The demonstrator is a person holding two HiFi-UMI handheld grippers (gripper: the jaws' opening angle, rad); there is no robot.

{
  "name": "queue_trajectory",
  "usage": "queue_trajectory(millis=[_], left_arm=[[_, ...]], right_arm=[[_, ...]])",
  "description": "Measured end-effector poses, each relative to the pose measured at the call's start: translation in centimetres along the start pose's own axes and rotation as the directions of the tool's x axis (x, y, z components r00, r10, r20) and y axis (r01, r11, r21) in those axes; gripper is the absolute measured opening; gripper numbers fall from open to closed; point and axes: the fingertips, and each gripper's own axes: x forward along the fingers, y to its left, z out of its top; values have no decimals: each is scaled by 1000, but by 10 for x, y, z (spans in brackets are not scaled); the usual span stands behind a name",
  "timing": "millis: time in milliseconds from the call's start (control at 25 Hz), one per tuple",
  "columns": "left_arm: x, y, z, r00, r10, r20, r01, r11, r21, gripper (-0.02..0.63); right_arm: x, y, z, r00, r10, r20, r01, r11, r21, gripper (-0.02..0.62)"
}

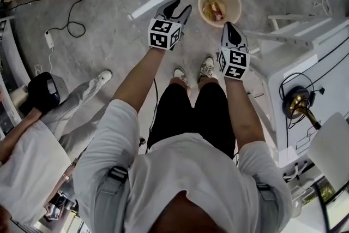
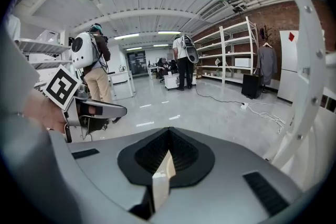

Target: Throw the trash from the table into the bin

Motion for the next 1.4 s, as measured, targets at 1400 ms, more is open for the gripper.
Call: queue_trajectory(millis=[1400], left_arm=[[-291,-51,267,905,178,386,-197,980,8,11]], right_arm=[[-201,90,292,921,191,339,-140,975,-171,6]])
